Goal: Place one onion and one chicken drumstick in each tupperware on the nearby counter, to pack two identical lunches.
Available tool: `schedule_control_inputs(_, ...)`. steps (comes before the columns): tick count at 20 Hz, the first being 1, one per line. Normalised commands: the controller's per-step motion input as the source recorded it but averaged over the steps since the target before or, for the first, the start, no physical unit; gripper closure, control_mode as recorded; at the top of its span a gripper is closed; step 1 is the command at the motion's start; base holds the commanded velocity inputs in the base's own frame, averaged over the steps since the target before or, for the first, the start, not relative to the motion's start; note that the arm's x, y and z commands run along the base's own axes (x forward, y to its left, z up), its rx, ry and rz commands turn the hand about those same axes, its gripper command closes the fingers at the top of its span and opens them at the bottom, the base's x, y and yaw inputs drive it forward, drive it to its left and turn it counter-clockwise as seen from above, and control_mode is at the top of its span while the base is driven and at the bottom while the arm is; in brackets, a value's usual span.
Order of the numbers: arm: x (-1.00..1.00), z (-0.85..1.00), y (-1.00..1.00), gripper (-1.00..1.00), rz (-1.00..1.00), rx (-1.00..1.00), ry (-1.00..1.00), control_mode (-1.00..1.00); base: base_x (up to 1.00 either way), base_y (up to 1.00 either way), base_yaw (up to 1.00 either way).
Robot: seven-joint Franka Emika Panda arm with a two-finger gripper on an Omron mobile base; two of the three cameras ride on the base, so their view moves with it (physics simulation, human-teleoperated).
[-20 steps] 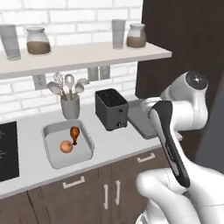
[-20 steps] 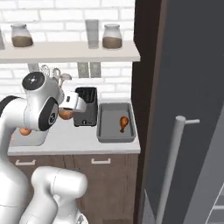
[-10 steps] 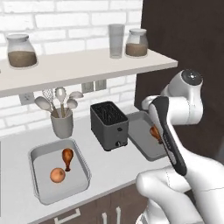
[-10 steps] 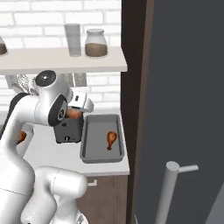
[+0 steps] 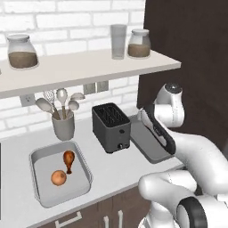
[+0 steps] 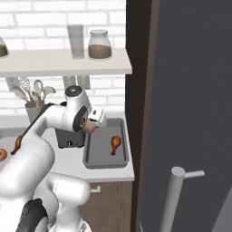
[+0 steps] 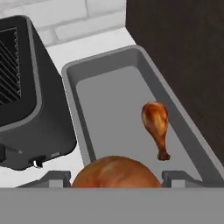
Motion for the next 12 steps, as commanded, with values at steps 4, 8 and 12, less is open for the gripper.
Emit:
schedule_control_inputs(4, 0.63, -0.84, -0.06, 1.00, 0.02, 0.05, 0.30, -1.00, 0.00, 0.00, 0.00)
schedule_control_inputs(8, 0.19, -0.45, -0.14, 1.00, 0.00, 0.08, 0.31, -1.00, 0.00, 0.00, 0.00)
schedule_control_inputs(12, 0.01, -0.63, -0.22, 1.00, 0.02, 0.07, 0.20, -1.00, 0.00, 0.00, 0.00)
